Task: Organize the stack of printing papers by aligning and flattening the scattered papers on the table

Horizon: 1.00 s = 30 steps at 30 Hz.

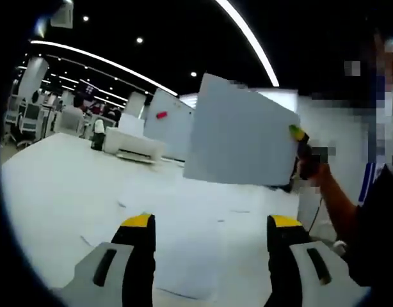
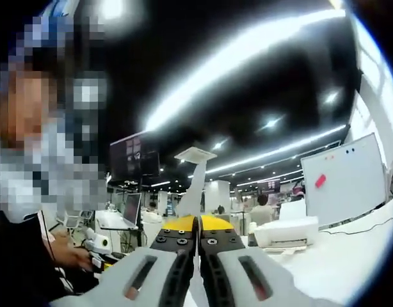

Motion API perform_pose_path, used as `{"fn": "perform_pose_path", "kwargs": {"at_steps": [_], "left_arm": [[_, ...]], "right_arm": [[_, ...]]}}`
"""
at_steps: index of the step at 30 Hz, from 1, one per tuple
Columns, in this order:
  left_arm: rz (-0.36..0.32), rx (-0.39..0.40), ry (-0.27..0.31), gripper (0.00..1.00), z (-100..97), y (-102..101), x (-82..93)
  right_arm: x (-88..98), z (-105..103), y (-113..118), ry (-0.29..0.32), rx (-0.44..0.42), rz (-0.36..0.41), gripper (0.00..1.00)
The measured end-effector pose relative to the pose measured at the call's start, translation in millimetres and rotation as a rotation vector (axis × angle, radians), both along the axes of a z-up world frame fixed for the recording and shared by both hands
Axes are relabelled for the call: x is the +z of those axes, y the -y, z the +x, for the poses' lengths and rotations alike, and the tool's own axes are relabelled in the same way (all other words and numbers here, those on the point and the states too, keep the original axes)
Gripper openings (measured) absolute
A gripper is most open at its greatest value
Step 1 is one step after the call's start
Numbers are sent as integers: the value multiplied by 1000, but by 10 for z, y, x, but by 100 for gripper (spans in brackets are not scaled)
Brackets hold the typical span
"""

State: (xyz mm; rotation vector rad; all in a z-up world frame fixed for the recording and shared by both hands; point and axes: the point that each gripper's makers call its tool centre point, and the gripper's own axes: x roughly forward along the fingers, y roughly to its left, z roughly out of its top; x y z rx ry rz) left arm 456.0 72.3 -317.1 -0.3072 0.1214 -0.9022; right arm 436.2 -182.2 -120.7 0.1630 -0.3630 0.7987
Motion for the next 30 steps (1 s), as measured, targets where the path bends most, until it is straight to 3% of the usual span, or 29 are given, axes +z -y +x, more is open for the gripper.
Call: {"fn": "perform_pose_path", "kwargs": {"at_steps": [13, 30], "left_arm": [[-16, -28, -8, 74, 14, 163, -14], [-119, -16, 20, 72, 59, 197, 105]], "right_arm": [[144, -104, -105, 14, 48, 33, 0], [282, -230, -218, 34, 96, 70, 0]]}}
